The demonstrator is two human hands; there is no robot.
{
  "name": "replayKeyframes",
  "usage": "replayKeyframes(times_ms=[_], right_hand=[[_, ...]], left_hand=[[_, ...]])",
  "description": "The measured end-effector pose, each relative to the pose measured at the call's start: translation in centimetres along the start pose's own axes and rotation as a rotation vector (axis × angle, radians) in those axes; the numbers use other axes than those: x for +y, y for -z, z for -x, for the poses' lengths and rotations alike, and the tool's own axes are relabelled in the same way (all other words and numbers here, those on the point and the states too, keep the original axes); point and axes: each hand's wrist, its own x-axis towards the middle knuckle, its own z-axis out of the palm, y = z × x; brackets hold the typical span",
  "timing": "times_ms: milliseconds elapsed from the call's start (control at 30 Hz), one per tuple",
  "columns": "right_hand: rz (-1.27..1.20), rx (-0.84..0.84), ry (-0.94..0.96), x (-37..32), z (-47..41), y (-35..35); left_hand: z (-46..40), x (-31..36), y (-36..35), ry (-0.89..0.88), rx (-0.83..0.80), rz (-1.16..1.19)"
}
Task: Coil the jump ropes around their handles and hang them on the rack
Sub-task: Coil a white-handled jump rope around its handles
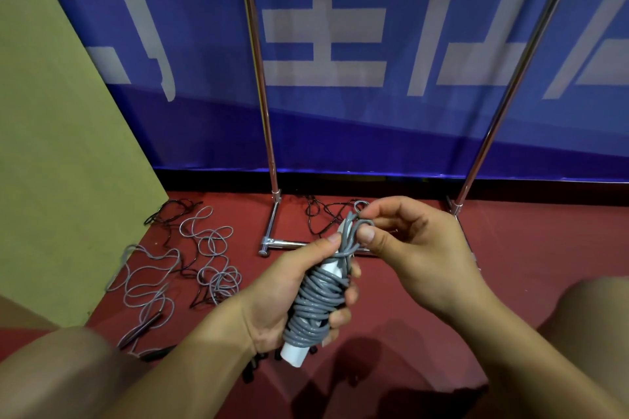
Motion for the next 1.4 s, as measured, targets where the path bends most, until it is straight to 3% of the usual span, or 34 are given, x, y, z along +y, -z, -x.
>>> replayKeyframes(times_ms=[300, 633, 867, 1000, 1133, 1300, 1400], right_hand=[[0.001, 0.076, 0.04, 0.4, 0.0, -0.4], [-0.083, -0.008, -0.128, 0.8, -0.1, -0.8], [-0.038, 0.027, -0.272, 0.9, -0.2, -0.9], [-0.17, -0.028, -0.287, 0.3, -0.1, -1.0], [0.003, -0.064, -0.362, 0.2, 0.0, -0.6], [0.152, -0.303, -0.584, -0.6, 0.3, -0.3], [0.141, -0.411, -0.621, -0.6, 0.7, -0.6]], left_hand=[[-0.5, -0.6, -0.6, -0.028, 0.059, -0.058], [-0.5, -0.7, -1.0, -0.164, 0.155, -0.086], [-1.1, -0.5, -1.2, -0.315, 0.407, -0.07], [-1.4, -0.8, -1.2, -0.38, 0.503, -0.134], [-1.6, -1.0, -1.3, -0.439, 0.541, -0.172], [-1.9, -0.8, -0.8, -0.493, 0.594, -0.204], [-2.3, -1.0, -0.6, -0.515, 0.636, -0.253]])
